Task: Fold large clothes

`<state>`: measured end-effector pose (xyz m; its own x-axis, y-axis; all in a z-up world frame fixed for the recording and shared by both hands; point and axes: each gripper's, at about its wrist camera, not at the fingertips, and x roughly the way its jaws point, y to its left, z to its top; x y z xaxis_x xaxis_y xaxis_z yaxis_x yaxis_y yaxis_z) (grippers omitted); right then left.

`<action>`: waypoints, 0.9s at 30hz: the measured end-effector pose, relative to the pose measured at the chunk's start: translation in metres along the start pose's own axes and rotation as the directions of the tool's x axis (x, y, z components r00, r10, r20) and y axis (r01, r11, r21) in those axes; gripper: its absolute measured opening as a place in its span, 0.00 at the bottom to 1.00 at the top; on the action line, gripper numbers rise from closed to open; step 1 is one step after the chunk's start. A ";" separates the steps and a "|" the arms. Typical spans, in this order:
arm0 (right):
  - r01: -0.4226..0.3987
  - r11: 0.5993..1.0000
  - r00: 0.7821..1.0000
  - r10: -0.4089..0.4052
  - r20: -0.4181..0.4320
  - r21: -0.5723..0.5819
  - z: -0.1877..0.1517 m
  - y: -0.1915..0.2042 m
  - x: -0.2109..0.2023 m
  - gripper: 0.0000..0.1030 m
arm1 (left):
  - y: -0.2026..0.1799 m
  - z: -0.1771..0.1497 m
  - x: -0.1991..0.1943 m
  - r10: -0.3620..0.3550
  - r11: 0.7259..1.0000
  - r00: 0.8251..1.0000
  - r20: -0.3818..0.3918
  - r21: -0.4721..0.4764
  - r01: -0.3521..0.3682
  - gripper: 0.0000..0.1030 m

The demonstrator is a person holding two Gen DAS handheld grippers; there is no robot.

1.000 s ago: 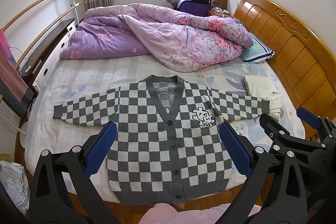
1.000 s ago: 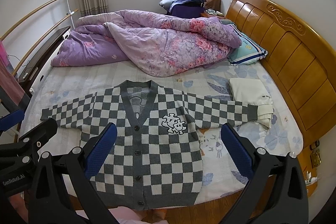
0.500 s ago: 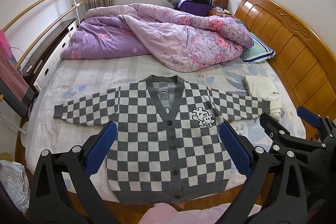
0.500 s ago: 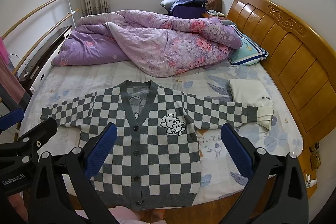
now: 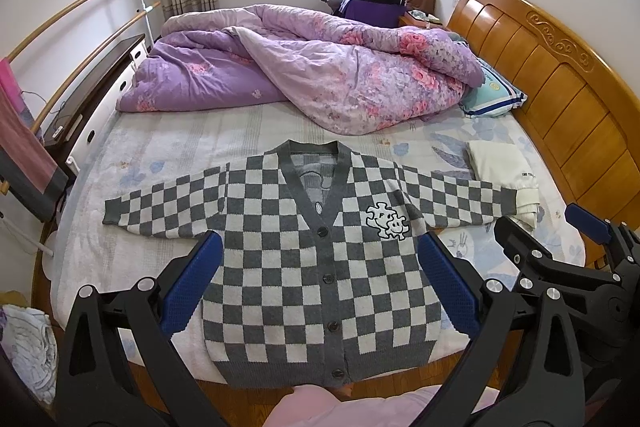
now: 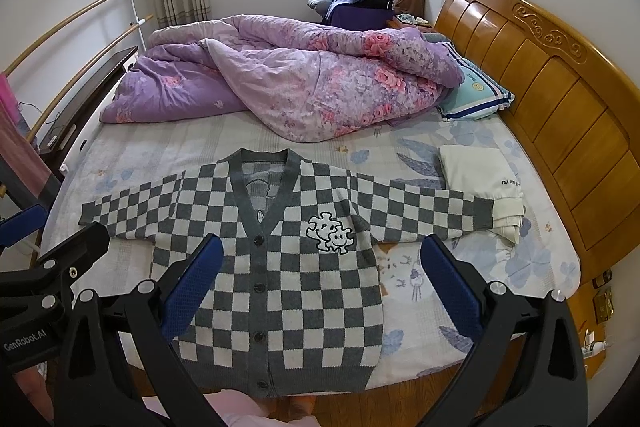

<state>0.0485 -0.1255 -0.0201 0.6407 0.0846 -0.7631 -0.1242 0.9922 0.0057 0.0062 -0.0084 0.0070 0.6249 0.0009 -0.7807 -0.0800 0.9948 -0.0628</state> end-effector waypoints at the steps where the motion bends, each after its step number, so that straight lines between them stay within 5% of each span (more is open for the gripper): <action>1: -0.003 1.000 1.000 0.003 0.000 -0.002 -0.002 0.000 0.000 0.93 | 0.000 0.000 0.000 0.001 1.000 1.000 0.000 -0.001 -0.001 0.95; 27: -0.103 0.988 0.995 0.100 -0.031 -0.113 -0.017 -0.007 -0.015 0.93 | 0.000 -0.042 -0.025 0.083 0.992 0.994 -0.069 -0.087 -0.089 0.95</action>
<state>0.0270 -0.1348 -0.0197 0.6012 0.1802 -0.7785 -0.2739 0.9617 0.0111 -0.0414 -0.0130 0.0005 0.5610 0.0760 -0.8243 -0.2025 0.9781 -0.0476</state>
